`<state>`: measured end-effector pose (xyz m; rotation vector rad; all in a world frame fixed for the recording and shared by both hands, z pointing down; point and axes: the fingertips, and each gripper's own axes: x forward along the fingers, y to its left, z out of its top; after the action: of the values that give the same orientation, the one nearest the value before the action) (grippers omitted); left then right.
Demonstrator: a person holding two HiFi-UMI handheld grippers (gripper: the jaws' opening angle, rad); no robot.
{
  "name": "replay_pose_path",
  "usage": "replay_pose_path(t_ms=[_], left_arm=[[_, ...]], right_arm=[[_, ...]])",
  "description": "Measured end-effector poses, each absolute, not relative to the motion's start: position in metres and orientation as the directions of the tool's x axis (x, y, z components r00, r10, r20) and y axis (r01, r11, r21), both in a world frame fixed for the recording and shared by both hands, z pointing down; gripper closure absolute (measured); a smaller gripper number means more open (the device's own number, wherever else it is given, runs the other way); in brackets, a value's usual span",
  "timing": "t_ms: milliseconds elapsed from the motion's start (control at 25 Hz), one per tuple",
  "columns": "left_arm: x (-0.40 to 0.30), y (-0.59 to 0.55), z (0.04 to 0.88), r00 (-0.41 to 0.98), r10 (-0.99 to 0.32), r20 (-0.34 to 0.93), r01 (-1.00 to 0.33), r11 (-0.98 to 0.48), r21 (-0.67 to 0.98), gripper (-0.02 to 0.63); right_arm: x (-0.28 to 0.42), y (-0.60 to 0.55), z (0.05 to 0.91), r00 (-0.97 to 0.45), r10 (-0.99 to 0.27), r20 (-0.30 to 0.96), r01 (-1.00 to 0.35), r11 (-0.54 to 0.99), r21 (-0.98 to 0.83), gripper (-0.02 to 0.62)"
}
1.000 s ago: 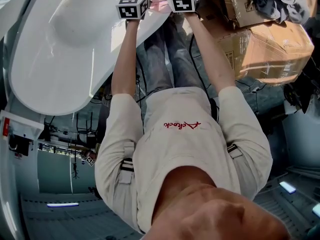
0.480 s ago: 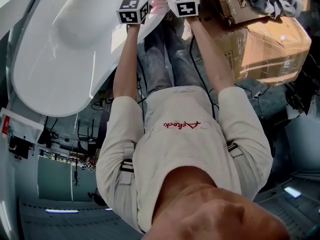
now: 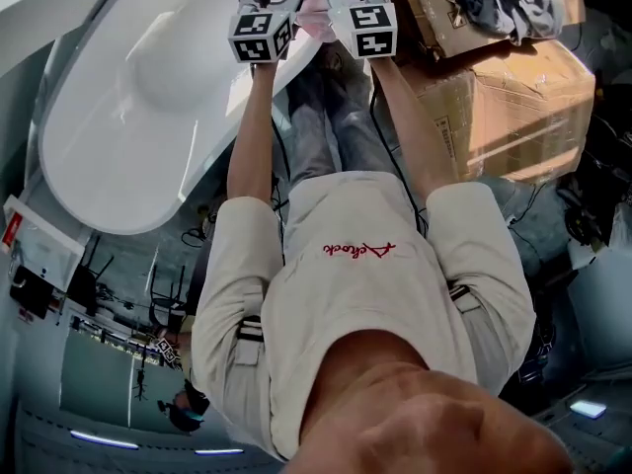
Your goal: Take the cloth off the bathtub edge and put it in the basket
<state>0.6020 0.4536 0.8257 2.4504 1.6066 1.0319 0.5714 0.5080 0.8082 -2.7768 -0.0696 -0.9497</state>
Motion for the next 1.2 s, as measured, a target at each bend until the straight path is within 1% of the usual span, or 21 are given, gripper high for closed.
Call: replay_pose_path(t_ms=[240,520,680,760,840,1000,1200], left_arm=[[0.610,0.456,0.738,0.314,0.855,0.411,0.825,-0.461,0.328,0.382],[0.624,0.454,0.620,0.388,0.878,0.281,0.857,-0.455,0.241,0.383],[0.637,0.448,0.555,0.431,0.879,0.203,0.863,-0.467,0.191,0.400],[0.641,0.445,0.524,0.445,0.880,0.164,0.865,-0.470,0.177,0.437],[0.641,0.443,0.494,0.451,0.884,0.127,0.869,-0.467,0.162,0.457],[0.642,0.439,0.445,0.467,0.881,0.071,0.875,-0.472,0.107,0.460],[0.643,0.421,0.409,0.505,0.863,0.024,0.859,-0.506,0.078,0.463]], right_arm=[[0.587,0.519,0.707,0.882,0.005,0.472,0.085,-0.985,-0.148,0.491],[0.604,0.521,0.572,0.962,0.020,0.272,0.053,-0.992,-0.114,0.491],[0.609,0.519,0.499,0.985,0.014,0.174,0.029,-0.996,-0.081,0.491],[0.609,0.517,0.468,0.991,0.006,0.134,0.015,-0.998,-0.066,0.491],[0.605,0.515,0.443,0.994,0.001,0.106,0.008,-0.998,-0.061,0.491],[0.603,0.510,0.406,0.999,-0.003,0.045,0.001,-0.997,-0.071,0.491],[0.601,0.498,0.378,0.999,-0.032,0.005,-0.032,-0.997,-0.077,0.491]])
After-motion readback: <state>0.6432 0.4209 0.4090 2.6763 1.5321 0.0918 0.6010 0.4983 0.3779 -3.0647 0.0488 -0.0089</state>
